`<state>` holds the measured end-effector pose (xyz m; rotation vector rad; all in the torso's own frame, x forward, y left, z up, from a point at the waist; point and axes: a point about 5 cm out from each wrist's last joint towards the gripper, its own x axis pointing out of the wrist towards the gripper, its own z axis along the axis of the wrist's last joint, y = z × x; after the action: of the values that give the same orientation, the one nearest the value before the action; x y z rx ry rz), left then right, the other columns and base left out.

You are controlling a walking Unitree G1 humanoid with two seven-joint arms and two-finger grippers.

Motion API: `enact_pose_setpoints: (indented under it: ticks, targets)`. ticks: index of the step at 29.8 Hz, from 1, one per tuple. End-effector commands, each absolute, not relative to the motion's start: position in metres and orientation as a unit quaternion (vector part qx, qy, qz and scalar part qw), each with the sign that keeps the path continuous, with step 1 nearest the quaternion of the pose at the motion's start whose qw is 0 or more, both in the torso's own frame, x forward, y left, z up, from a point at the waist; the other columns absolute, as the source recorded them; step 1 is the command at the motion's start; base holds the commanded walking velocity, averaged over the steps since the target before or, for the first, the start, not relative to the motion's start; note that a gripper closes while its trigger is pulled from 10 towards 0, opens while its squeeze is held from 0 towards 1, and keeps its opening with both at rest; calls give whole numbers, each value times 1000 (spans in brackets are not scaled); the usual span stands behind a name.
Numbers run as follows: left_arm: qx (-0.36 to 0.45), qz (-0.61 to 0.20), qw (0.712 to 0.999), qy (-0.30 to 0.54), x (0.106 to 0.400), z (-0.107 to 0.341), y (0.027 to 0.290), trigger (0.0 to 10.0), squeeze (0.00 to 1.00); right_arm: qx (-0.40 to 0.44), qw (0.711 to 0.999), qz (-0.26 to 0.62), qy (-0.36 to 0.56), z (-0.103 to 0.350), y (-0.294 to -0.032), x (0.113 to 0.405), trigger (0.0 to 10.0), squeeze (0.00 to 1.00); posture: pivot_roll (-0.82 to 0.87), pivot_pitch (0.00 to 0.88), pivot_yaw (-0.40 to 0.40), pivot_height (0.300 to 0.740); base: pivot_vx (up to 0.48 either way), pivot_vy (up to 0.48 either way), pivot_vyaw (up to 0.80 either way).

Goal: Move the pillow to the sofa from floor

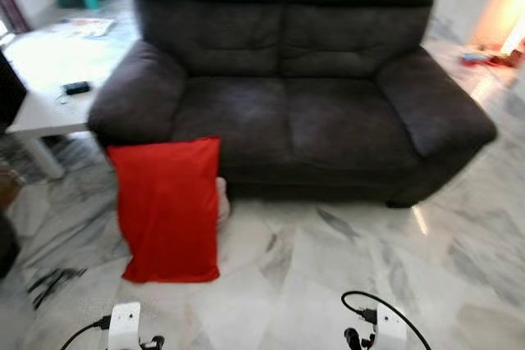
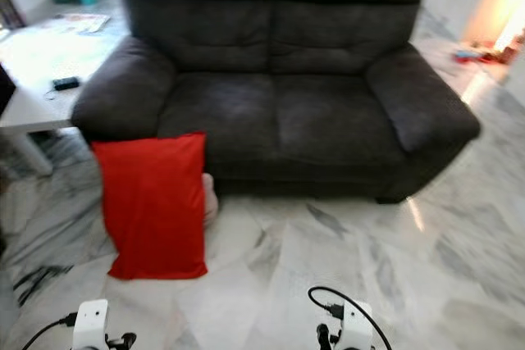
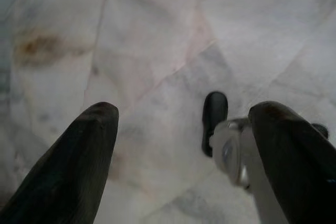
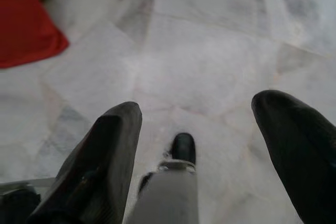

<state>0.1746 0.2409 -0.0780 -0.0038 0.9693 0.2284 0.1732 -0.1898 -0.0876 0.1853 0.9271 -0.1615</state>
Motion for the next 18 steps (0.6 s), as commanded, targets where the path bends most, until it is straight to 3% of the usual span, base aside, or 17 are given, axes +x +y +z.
enact_pose_setpoints:
  ticks: [1,18]
  targets:
    - [-8,111,877,467,175,-79,238,10000,0,96,883,-87,451,-90,-192,168,10000,0,-61,0,-25,740,0,0,0]
    - [-3,109,878,466,175,-79,239,10000,0,79,885,-78,452,-89,-192,168,10000,0,-61,0,-16,740,0,0,0]
